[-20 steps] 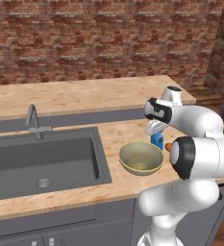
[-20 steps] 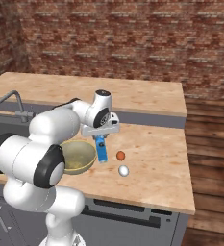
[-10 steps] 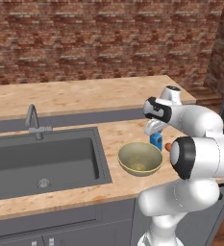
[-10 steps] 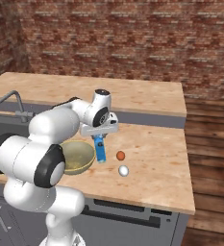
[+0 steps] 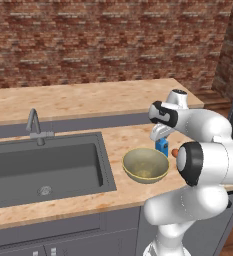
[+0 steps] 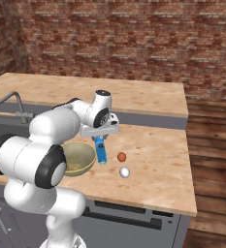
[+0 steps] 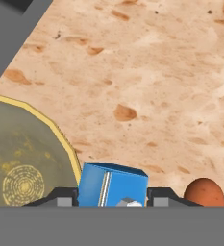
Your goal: Gather the eggs and milk located in the vicinity of the sink area and place them right next to the bowl.
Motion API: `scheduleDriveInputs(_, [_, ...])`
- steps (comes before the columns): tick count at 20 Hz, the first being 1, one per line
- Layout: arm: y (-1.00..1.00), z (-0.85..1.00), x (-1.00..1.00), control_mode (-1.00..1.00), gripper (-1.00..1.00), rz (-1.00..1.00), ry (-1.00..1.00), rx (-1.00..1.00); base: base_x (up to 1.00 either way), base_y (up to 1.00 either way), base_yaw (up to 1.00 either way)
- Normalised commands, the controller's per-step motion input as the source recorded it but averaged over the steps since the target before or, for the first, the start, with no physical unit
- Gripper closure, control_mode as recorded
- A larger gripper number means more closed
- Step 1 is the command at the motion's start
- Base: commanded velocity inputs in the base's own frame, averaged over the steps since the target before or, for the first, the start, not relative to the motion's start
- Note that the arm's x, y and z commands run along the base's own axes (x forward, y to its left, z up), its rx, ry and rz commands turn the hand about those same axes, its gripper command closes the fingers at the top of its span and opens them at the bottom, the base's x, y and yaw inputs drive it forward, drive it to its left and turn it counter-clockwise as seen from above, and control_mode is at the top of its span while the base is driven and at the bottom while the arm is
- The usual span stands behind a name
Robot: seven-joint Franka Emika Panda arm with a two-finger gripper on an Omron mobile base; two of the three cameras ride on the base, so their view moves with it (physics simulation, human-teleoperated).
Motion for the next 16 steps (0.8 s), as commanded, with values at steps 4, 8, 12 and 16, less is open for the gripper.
scheduleDriveInputs(4, [0.0,0.0,-0.08,-1.0,-1.0,0.0,0.0,0.0,0.0,0.0,0.0])
scheduleDriveInputs(8, [-0.07,0.0,-0.11,-1.0,-1.0,0.0,-0.02,0.0,0.0,0.0,0.0])
scheduleDriveInputs(12, [-0.15,0.01,-0.09,-1.0,-1.0,0.0,-0.03,0.0,0.0,0.0,0.0])
scheduleDriveInputs(16, [-0.09,0.14,-0.01,-1.0,-1.0,0.0,-0.03,0.0,0.0,0.0,0.0])
